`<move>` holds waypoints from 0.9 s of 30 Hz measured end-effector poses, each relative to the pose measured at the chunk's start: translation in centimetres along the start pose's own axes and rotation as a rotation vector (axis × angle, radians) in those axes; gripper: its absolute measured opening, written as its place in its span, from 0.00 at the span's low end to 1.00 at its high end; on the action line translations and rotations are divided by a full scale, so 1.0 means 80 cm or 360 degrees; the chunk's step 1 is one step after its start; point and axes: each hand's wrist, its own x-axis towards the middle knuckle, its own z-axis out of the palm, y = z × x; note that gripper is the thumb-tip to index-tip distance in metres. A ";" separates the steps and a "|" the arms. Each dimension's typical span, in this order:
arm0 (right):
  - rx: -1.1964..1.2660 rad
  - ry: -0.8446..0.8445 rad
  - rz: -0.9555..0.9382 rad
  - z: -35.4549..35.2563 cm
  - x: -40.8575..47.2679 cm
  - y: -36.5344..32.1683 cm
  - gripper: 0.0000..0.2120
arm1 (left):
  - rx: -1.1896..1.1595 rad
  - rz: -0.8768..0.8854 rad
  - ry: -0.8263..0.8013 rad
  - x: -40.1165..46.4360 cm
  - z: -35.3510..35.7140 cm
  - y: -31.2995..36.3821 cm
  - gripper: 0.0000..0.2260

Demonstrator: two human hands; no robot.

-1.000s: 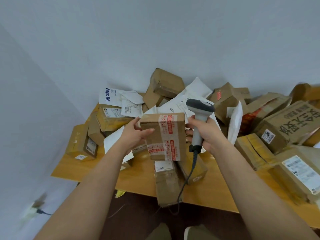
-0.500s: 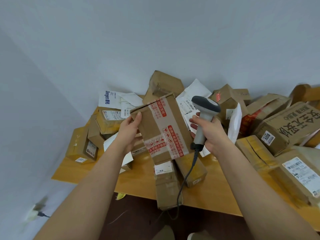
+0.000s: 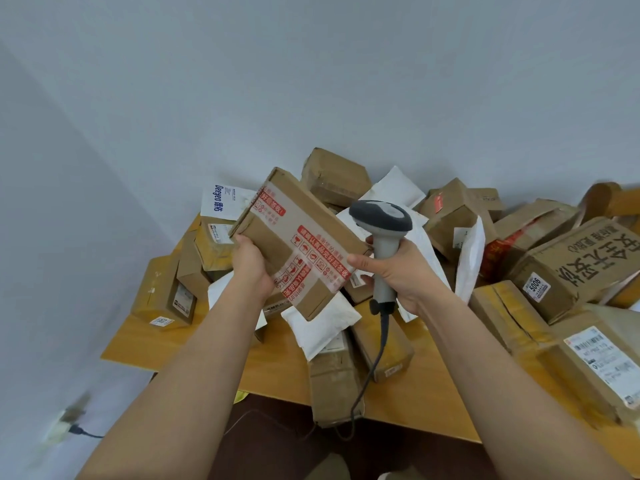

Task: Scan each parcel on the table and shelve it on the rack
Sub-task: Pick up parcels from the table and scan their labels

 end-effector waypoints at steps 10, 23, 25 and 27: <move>0.0992 0.0198 0.0712 -0.022 0.017 0.018 0.14 | 0.0254 -0.0068 -0.0637 -0.011 -0.004 0.005 0.24; 0.0840 -0.0067 0.0911 -0.045 0.027 0.026 0.16 | 0.0855 0.0784 -0.0761 0.000 -0.015 0.028 0.45; 0.0867 -0.0069 0.0919 -0.046 0.028 0.028 0.17 | 0.0779 0.0803 -0.0769 -0.001 -0.016 0.040 0.35; 0.0910 -0.0067 0.0919 -0.046 0.029 0.032 0.18 | 0.0821 0.0779 -0.0786 0.000 -0.018 0.047 0.29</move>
